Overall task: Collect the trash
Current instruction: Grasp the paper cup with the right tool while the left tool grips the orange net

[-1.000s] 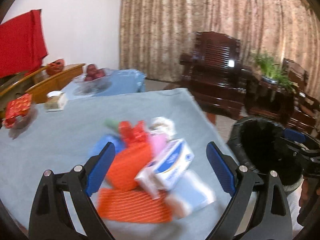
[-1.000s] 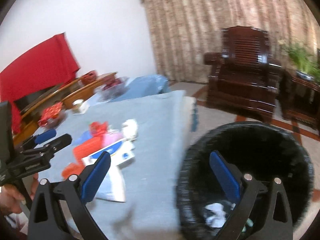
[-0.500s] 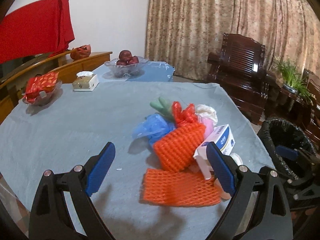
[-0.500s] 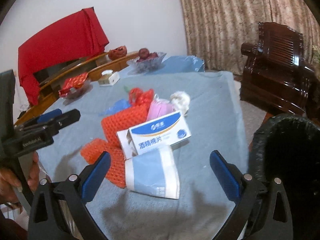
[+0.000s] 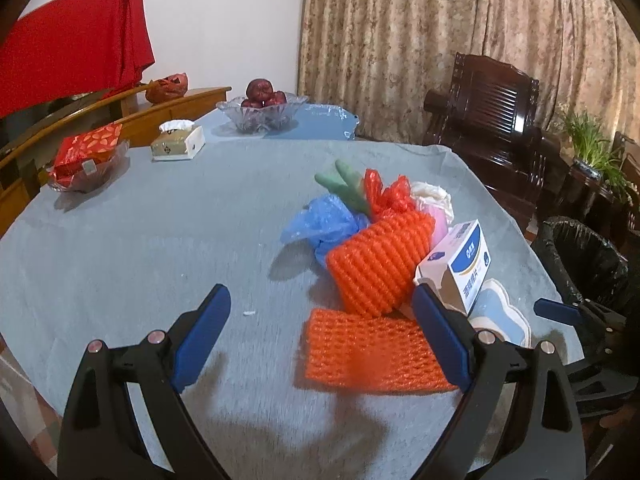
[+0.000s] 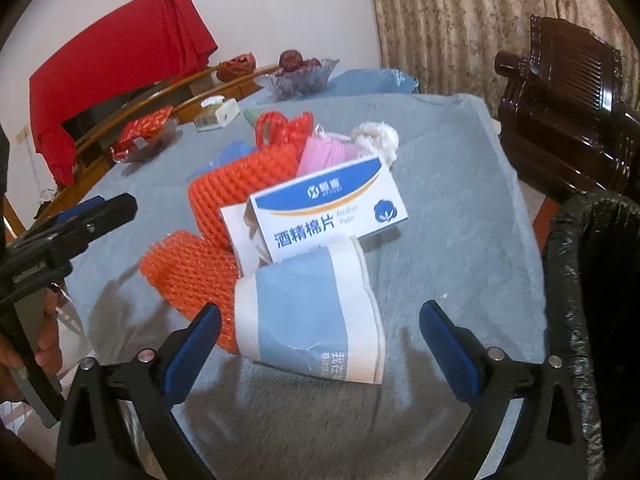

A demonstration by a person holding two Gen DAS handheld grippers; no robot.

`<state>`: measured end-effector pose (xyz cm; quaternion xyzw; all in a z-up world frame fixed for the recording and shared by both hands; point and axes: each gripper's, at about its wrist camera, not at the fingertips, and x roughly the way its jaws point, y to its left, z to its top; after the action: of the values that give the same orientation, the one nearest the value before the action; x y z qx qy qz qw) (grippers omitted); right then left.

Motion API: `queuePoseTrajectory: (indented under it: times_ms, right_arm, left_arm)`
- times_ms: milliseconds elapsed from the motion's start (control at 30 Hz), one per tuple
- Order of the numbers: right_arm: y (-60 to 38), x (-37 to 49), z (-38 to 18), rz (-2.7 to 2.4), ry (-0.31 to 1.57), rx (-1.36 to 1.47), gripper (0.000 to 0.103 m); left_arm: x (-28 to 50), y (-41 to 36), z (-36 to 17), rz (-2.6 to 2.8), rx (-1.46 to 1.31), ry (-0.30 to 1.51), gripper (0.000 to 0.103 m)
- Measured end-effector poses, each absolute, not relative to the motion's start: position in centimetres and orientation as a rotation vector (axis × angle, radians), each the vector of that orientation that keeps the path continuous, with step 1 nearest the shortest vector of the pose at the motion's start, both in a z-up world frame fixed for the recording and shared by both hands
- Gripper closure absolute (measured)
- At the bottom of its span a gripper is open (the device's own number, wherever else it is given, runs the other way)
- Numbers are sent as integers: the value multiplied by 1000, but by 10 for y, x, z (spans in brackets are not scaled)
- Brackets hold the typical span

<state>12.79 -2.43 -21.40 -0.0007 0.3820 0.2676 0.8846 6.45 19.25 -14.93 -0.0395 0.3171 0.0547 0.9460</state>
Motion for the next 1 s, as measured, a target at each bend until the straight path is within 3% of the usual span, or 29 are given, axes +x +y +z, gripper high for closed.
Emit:
queuePoseTrajectory:
  times_ms: [167, 367, 633, 800, 1000]
  right_arm:
    - [-23, 135, -224, 556, 828, -9, 6]
    - [-22, 134, -231, 599, 853, 6, 30]
    - [-28, 124, -223, 593, 830, -13, 31]
    - [-38, 119, -217, 572, 817, -31, 31]
    - [-44, 118, -216, 561, 820, -25, 30]
  left_arm:
    - [65, 195, -159, 120, -82, 670, 13]
    - [64, 197, -171, 130, -89, 695, 13]
    - [65, 194, -185, 141, -104, 731, 14]
    - [68, 193, -196, 124, -120, 763, 29]
    - [72, 184, -211, 92, -138, 817, 35]
